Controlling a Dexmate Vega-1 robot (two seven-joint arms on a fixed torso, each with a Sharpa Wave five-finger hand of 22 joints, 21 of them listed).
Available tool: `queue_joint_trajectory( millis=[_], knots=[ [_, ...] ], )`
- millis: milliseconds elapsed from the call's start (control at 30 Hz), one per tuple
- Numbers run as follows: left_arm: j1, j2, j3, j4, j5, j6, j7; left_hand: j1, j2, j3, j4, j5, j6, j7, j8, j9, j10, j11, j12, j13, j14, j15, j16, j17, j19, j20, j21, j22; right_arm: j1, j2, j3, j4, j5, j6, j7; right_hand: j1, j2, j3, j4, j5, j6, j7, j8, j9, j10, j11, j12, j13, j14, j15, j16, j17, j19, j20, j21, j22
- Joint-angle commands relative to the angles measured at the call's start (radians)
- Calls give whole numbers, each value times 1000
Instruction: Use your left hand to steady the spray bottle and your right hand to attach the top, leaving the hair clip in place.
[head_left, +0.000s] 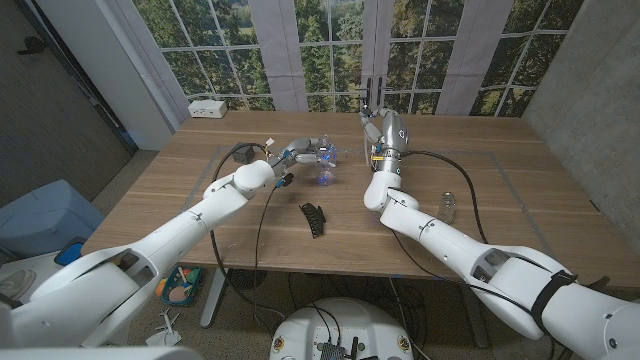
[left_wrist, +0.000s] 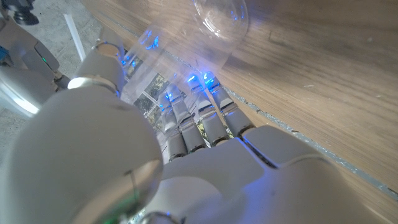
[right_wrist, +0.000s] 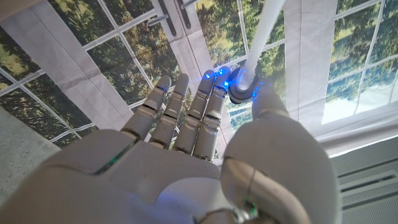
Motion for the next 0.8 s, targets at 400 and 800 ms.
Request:
queue_joint_trajectory(
  millis=[400, 800],
  knots=[
    [-34, 14, 21, -29, 18, 48, -50, 228, 228, 80, 80, 2, 338, 75, 1, 4, 357, -33, 3, 2, 7, -169, 1, 3, 2, -35, 11, 3, 0, 178, 223, 133, -203, 288, -38, 82, 70, -1, 7, 5, 24, -11, 8, 2, -12, 1, -10, -2, -1, -146, -5, 8, -9, 0, 5, 4],
    [-61, 21, 40, -45, 43, 80, -80, 230, 226, 78, 80, 3, 343, 77, 0, 4, 362, -28, 2, 2, 10, -166, 2, 3, 2, -35, 13, 3, 21, 249, 306, 206, -279, 405, -38, 86, 70, -3, 8, 5, 25, -9, 7, 1, -14, 2, -13, -2, -4, -146, -8, 10, -16, 1, 5, 4]
  ],
)
